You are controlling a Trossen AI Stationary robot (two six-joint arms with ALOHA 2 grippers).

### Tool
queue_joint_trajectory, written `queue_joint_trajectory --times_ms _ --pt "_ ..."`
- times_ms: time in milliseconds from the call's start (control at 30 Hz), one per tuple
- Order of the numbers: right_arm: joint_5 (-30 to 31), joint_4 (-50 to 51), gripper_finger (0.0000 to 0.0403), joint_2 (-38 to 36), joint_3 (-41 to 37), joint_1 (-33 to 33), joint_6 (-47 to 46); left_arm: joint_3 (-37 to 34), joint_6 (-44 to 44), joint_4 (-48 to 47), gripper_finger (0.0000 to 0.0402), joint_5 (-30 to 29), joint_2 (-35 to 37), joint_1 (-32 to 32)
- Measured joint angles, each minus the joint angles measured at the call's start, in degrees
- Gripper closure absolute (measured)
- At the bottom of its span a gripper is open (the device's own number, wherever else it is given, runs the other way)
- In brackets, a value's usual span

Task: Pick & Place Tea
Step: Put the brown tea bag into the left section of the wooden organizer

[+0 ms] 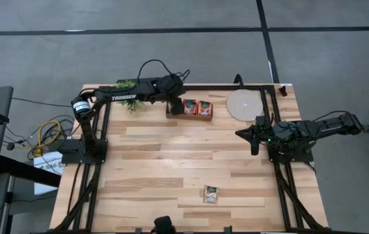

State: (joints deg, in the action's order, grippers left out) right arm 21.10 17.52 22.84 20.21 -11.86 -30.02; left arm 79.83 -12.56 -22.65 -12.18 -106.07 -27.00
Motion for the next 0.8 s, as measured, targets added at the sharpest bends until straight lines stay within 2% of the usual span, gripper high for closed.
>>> queue_joint_trajectory --times_ms 300,500,667,800 --pt "-0.04 0.02 0.0403 0.01 0.01 0.00 0.00 -0.02 -1.61 -2.43 0.0250 -2.77 -4.83 0.02" --pt "-0.04 0.19 0.0403 -0.01 0.00 0.00 0.02 0.20 0.66 -2.50 0.0250 -4.32 -2.12 0.07" --pt "-0.04 0.24 0.0403 0.01 0.01 0.00 0.01 5.46 1.03 -6.43 0.0250 -7.97 0.71 0.07" --pt "-0.17 -0.10 0.0403 0.00 0.01 0.00 -1.24 12.56 5.75 -16.49 0.0250 -9.20 3.21 0.07"
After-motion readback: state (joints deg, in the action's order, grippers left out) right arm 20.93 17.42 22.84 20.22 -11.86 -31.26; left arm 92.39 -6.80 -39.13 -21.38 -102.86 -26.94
